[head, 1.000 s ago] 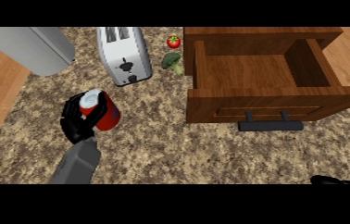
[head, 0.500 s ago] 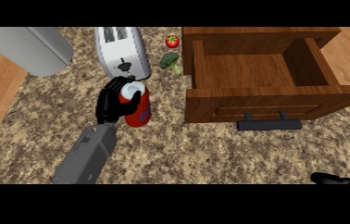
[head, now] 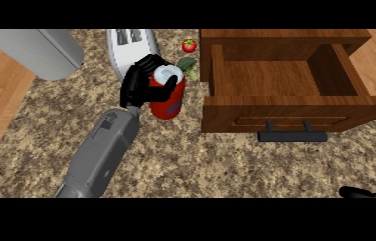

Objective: Pick up the can, place it into the drawer and close the drawer

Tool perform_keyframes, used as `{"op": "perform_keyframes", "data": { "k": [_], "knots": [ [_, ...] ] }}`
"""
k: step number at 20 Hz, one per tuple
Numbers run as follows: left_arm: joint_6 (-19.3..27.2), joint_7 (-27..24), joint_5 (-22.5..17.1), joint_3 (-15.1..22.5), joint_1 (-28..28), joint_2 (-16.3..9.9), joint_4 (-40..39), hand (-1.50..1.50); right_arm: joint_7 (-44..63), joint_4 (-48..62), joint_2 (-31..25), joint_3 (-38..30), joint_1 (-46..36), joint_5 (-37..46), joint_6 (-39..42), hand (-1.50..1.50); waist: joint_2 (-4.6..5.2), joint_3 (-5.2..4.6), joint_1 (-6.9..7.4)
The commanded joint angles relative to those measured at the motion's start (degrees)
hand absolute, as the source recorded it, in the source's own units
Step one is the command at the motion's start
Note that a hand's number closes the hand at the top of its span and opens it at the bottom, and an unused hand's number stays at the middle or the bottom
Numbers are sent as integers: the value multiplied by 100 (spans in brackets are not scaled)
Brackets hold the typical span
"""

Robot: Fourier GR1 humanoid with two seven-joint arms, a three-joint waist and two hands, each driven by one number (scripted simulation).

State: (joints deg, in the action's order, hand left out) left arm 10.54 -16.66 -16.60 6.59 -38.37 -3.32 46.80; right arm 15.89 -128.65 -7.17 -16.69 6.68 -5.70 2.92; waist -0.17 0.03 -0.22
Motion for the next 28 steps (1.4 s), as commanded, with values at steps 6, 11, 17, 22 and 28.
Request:
{"op": "perform_keyframes", "data": {
  "k": [6, 11, 17, 22, 28],
  "knots": [
    [601, 1833, 141, 97, -969, 140, 1252, 150, 29, 18, -112, -292, 16, -279, 154, -150, -4, 0, 1],
    [773, 2458, 291, -106, -2217, 120, 771, 150, 60, 26, -100, -194, -195, -147, 69, -150, 22, 0, -72],
    [1133, 2828, 447, 3, -3082, 326, 259, 150, 484, -247, -18, 74, -396, 150, -164, -150, 36, -2, -101],
    [1510, 3075, 212, 311, -3689, 330, -64, 150, 93, 94, -89, -203, -281, -94, 60, -150, 31, 3, -148],
    [1452, 2808, -46, 222, -4609, 331, -1313, 150, 129, 125, 29, 135, -587, 337, -146, -150, 82, 4, -214]
  ]
}}
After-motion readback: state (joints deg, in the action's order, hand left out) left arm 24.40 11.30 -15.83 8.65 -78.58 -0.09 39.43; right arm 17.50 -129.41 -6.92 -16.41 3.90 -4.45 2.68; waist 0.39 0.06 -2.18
